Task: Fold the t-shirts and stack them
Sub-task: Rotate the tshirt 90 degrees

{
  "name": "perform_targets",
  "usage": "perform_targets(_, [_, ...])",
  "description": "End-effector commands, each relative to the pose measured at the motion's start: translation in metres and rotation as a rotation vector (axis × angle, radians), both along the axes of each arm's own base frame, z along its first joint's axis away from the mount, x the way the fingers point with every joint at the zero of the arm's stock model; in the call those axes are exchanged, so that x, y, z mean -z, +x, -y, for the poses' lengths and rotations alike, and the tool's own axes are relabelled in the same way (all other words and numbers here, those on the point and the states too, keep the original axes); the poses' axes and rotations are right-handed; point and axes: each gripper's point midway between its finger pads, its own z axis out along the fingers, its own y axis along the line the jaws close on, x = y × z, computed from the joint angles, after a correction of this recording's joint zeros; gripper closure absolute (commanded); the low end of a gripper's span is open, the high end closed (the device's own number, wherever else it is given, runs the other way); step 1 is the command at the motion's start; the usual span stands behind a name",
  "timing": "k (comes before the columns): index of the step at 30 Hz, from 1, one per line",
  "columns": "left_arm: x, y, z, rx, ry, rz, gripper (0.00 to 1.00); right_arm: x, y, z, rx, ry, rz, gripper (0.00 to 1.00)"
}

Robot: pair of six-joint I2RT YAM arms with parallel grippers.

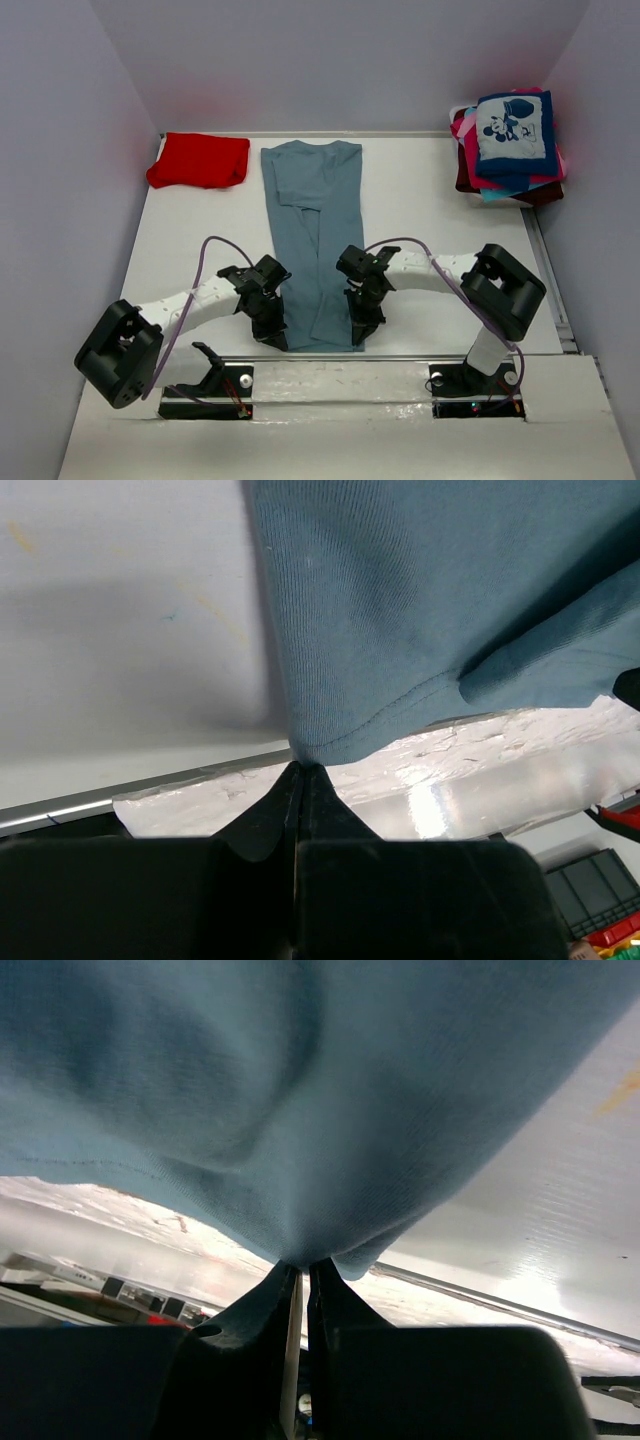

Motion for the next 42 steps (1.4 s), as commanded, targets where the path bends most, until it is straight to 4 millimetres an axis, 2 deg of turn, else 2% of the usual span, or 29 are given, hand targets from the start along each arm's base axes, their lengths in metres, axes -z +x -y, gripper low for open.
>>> perform_targets(1, [-0.006,-0.003,0.001,0.012,-0.020,0.002,0.94,-0.006,-0.006,0.007,0.011,-0.011,0.015,0.89])
perform_targets(11, [-0.007,-0.007,-0.003,0.005,-0.009,-0.005,0.94,-0.013,-0.015,0.021,0.029,-0.027,0.016,0.90])
perform_targets(42, [-0.019,-0.019,-0.011,-0.017,-0.014,-0.011,0.95,-0.009,-0.033,0.052,0.070,-0.094,0.007,0.90])
